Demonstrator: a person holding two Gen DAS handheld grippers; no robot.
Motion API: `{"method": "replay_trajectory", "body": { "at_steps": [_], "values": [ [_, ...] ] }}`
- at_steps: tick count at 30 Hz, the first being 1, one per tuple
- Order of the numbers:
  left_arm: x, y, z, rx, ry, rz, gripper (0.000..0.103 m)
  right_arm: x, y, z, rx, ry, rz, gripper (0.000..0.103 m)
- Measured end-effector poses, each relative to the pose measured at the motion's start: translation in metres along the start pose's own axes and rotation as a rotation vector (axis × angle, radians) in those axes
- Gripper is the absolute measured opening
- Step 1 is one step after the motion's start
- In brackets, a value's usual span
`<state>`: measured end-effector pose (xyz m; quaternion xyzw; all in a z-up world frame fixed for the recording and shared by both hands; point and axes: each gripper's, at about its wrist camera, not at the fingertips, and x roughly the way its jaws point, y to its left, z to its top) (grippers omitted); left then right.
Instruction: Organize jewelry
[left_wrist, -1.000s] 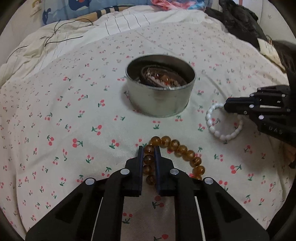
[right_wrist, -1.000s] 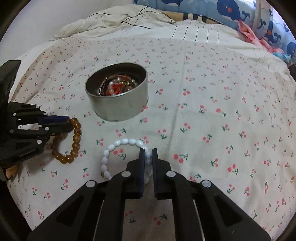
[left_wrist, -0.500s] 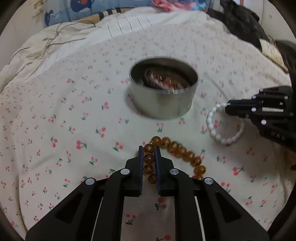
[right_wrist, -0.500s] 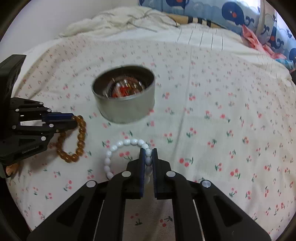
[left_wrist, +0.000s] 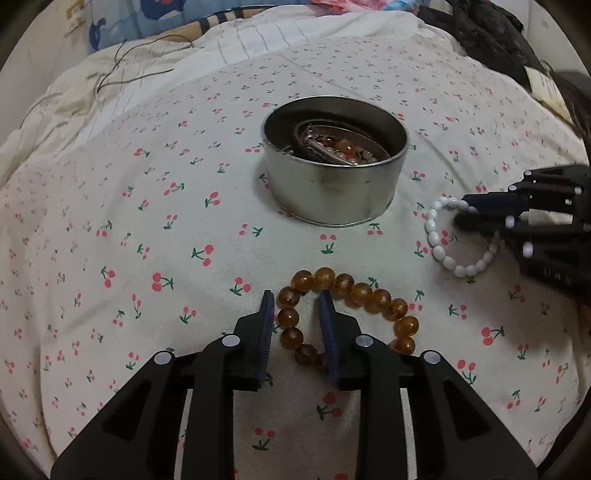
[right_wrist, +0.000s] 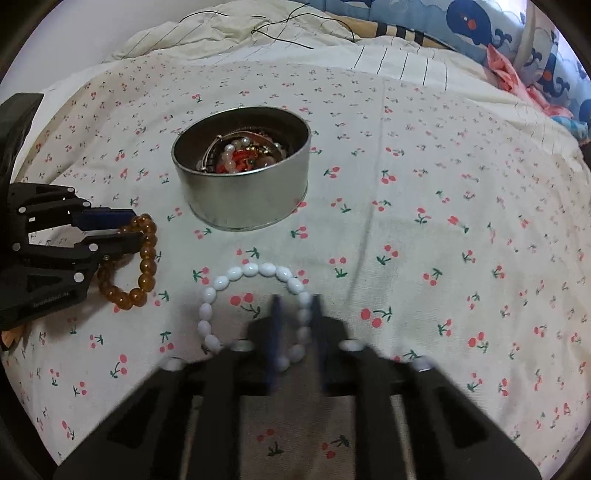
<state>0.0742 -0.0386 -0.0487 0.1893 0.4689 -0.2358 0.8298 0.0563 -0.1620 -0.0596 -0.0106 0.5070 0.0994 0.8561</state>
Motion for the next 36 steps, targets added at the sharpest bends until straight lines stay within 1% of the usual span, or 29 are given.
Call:
{"method": "replay_trajectory", "body": {
  "at_steps": [1,7,13,20,36],
  "values": [
    [-0.001,0.000,0.000,-0.002,-0.003,-0.008,0.010,-0.001,0.000,0.000,0.002,-0.005,0.001,0.008],
    [-0.014,0.006,0.005,-0.024,-0.047,-0.021,0.010,-0.020,-0.003,0.006,0.031,-0.069,0.009,0.008],
    [-0.019,0.002,0.009,-0.012,-0.068,-0.014,0.010,-0.026,-0.001,0.008,0.038,-0.086,0.019,0.008],
    [-0.023,-0.004,0.011,0.016,-0.082,0.015,0.010,-0.029,0.002,0.010,0.036,-0.096,0.023,0.008],
    [-0.030,-0.011,0.014,0.047,-0.107,0.029,0.010,-0.037,0.007,0.011,0.030,-0.112,0.028,0.008]
  ]
}}
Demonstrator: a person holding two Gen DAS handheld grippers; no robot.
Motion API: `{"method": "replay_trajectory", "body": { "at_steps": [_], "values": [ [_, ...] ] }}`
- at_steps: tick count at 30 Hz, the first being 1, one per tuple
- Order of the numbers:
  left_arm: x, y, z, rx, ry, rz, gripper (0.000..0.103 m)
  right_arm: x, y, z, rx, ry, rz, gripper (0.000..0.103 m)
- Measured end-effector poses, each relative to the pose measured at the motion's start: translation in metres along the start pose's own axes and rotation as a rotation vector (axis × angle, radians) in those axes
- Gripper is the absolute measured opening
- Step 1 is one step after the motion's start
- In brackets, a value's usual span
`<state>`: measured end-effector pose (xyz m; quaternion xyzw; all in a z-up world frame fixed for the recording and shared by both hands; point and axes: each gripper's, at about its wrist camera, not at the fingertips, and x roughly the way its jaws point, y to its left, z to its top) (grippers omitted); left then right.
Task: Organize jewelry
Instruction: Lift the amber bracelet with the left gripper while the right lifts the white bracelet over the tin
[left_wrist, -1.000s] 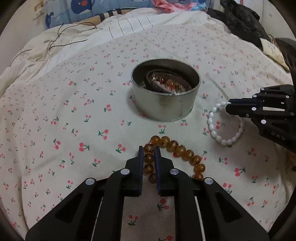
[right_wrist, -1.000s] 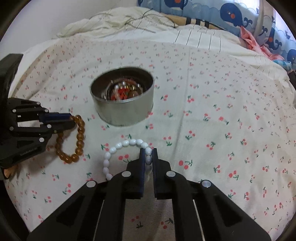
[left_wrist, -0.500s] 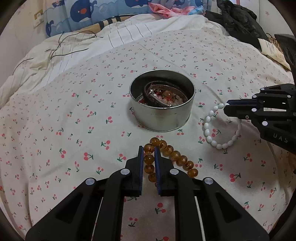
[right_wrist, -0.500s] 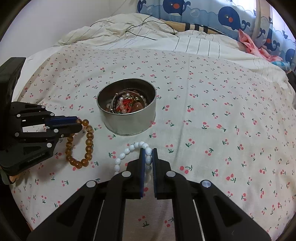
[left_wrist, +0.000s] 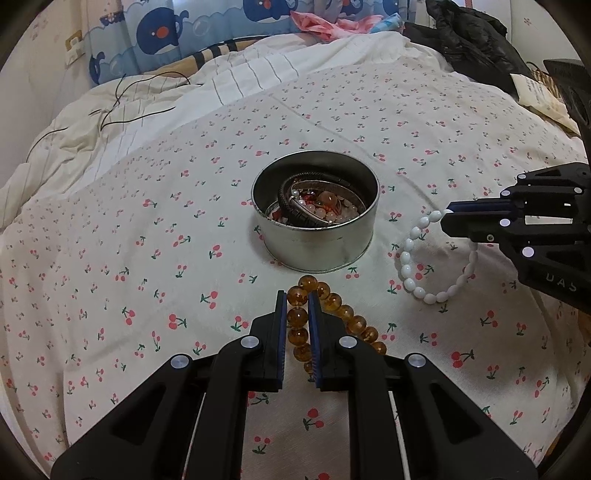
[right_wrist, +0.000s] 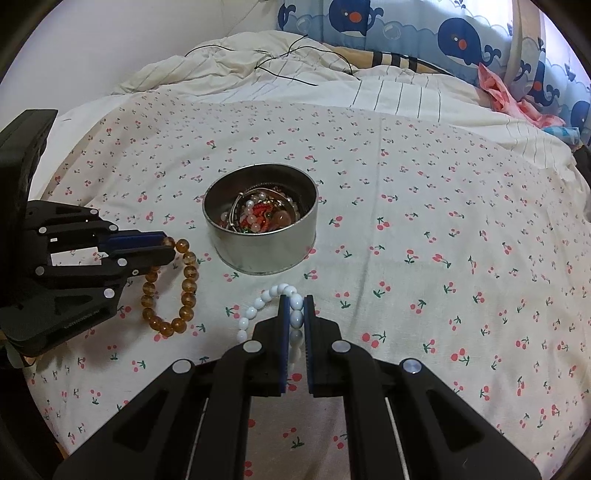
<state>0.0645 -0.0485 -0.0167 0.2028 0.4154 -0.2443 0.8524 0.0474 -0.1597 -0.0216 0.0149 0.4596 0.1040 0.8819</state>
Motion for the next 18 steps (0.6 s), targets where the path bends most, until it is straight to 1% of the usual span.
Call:
{"method": "replay_trajectory", "body": {
  "at_steps": [5,11,14,18],
  "values": [
    [-0.004,-0.002,0.003,0.004,-0.008,-0.011,0.010,-0.004,0.000,0.002,0.003,-0.009,0.004,0.008],
    [-0.018,0.001,0.011,-0.004,-0.046,-0.092,0.010,-0.013,-0.002,0.004,0.013,-0.031,0.011,0.008],
    [-0.024,0.004,0.016,-0.004,-0.068,-0.118,0.010,-0.017,-0.006,0.007,0.023,-0.040,0.012,0.008],
    [-0.035,0.008,0.026,-0.022,-0.113,-0.185,0.010,-0.022,-0.012,0.009,0.037,-0.057,0.011,0.008]
  ]
}}
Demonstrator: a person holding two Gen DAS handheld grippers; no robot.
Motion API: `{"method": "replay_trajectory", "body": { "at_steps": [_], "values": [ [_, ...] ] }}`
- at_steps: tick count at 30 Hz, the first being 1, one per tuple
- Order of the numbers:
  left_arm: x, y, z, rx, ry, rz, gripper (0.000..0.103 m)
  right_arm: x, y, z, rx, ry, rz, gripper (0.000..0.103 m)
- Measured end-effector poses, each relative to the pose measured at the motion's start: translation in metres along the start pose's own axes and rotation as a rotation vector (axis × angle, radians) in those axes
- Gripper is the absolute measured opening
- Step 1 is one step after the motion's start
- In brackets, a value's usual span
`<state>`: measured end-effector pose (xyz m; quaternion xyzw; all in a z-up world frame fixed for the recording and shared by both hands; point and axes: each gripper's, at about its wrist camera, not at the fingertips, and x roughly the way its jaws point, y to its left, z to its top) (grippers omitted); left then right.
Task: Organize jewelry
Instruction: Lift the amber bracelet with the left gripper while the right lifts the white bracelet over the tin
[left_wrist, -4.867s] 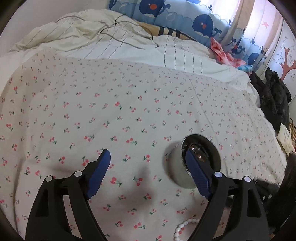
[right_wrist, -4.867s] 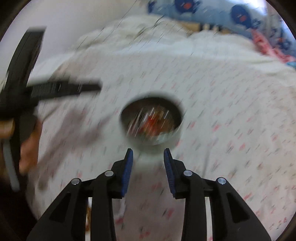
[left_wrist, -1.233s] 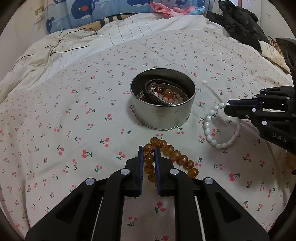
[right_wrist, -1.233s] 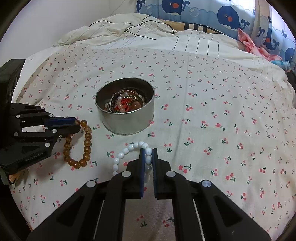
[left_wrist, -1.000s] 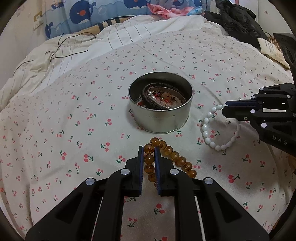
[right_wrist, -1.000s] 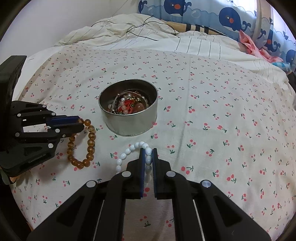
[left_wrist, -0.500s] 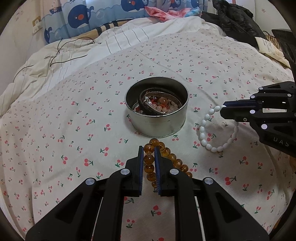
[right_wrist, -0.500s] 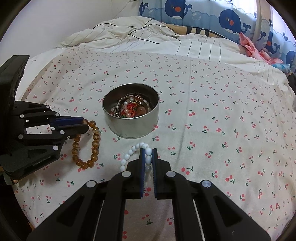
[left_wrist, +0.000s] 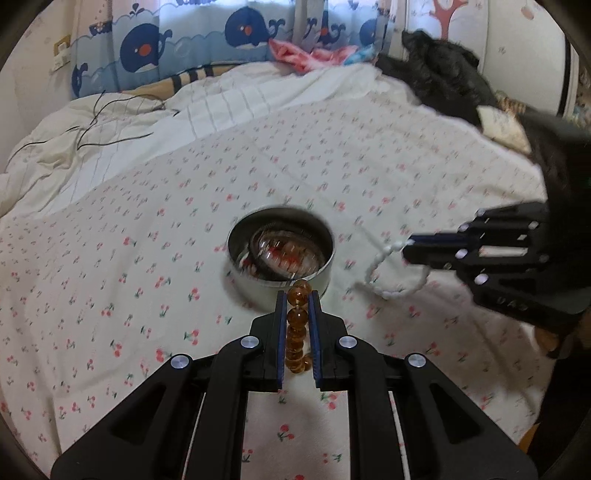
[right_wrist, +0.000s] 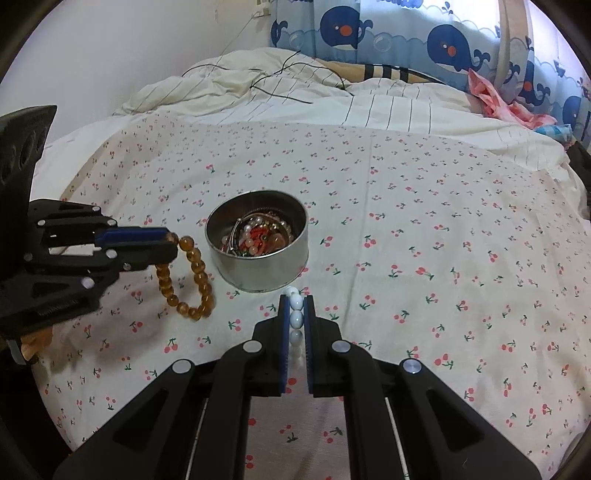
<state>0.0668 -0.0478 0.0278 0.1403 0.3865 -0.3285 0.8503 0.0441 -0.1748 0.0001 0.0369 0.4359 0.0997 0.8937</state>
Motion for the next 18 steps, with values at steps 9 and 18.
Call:
{"method": "replay_trajectory", "body": {
  "at_steps": [9,18],
  "values": [
    [-0.010,0.009,0.026,-0.107,-0.099,-0.117,0.010,-0.014,-0.016,0.007,0.066,-0.046,0.027,0.008],
    [0.001,0.003,0.049,-0.177,-0.170,-0.137,0.010,-0.025,-0.023,0.020,0.126,-0.101,0.058,0.008]
  ]
}}
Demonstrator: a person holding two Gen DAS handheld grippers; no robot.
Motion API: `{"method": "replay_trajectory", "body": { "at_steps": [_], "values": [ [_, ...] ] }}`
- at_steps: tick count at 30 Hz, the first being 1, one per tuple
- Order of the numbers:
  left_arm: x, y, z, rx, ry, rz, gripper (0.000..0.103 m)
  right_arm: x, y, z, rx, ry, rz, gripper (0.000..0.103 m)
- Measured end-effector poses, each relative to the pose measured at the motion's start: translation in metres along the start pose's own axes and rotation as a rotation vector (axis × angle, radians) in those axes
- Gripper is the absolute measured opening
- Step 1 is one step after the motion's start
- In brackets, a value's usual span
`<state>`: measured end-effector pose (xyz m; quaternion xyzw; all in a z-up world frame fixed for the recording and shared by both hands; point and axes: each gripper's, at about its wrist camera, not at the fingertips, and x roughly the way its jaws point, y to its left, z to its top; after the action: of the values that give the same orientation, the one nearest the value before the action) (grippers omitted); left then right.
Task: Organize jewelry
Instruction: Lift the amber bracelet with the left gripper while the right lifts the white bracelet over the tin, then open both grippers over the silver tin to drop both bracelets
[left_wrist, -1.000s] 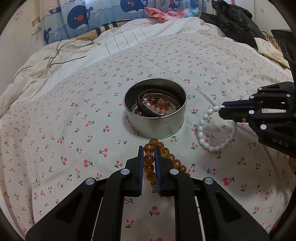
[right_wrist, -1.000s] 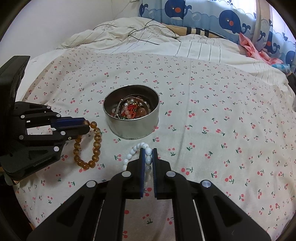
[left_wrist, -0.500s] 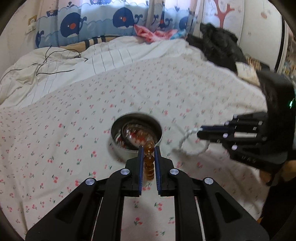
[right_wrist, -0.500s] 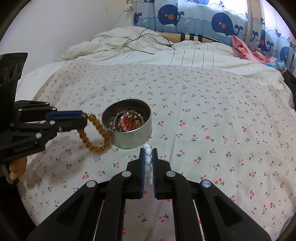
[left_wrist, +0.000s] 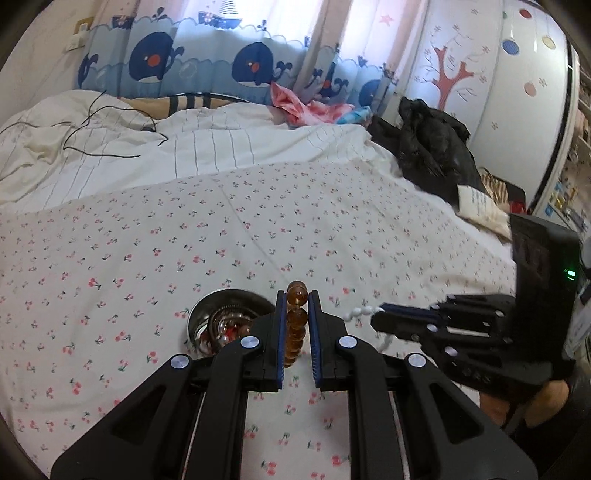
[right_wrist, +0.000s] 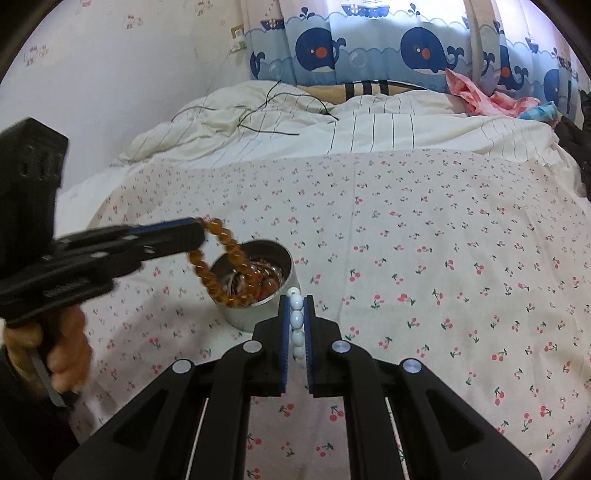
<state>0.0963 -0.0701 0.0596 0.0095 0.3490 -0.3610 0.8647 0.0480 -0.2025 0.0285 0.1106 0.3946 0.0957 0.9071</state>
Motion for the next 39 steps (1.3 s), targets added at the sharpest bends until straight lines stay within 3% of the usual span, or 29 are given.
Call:
{"method": "replay_trajectory", "body": {
  "at_steps": [6,10,14,17,18,22,29,32,33,35,37,38,39],
  "values": [
    [0.015,0.016,0.003,-0.068,0.003,0.012,0.010,0.001,-0.002,0.010,0.025,-0.019,0.027,0.008],
    [0.037,0.028,0.001,-0.130,0.058,0.015,0.010,0.007,-0.001,0.014,0.041,-0.021,0.041,0.008],
    [0.060,0.037,-0.007,-0.131,0.156,0.184,0.011,0.013,0.006,0.020,0.048,-0.030,0.057,0.008],
    [0.059,0.040,-0.007,-0.109,0.163,0.282,0.012,0.018,0.012,0.024,0.050,-0.031,0.068,0.008],
    [0.055,0.041,-0.005,-0.102,0.152,0.296,0.013,0.020,0.014,0.025,0.052,-0.032,0.074,0.008],
    [0.035,0.047,-0.001,-0.117,0.100,0.310,0.042,0.030,0.018,0.031,0.091,-0.038,0.114,0.008],
    [0.013,0.073,0.001,-0.218,0.063,0.304,0.048,0.054,0.030,0.039,0.155,-0.021,0.203,0.008],
    [0.008,0.083,0.001,-0.260,0.056,0.307,0.051,0.068,0.026,0.036,0.231,0.003,0.310,0.008],
    [0.007,0.084,0.001,-0.266,0.057,0.305,0.051,0.074,0.023,0.035,0.253,0.018,0.320,0.008],
    [0.006,0.086,-0.001,-0.272,0.056,0.305,0.052,0.084,0.018,0.031,0.267,0.049,0.258,0.009],
    [0.006,0.085,-0.001,-0.270,0.059,0.307,0.055,0.089,0.013,0.028,0.281,0.065,0.191,0.029],
    [0.007,0.085,-0.001,-0.266,0.063,0.309,0.056,0.087,0.010,0.026,0.291,0.052,0.149,0.045],
    [0.007,0.083,-0.002,-0.263,0.065,0.311,0.057,0.085,0.008,0.026,0.290,0.035,0.133,0.046]
  ]
}}
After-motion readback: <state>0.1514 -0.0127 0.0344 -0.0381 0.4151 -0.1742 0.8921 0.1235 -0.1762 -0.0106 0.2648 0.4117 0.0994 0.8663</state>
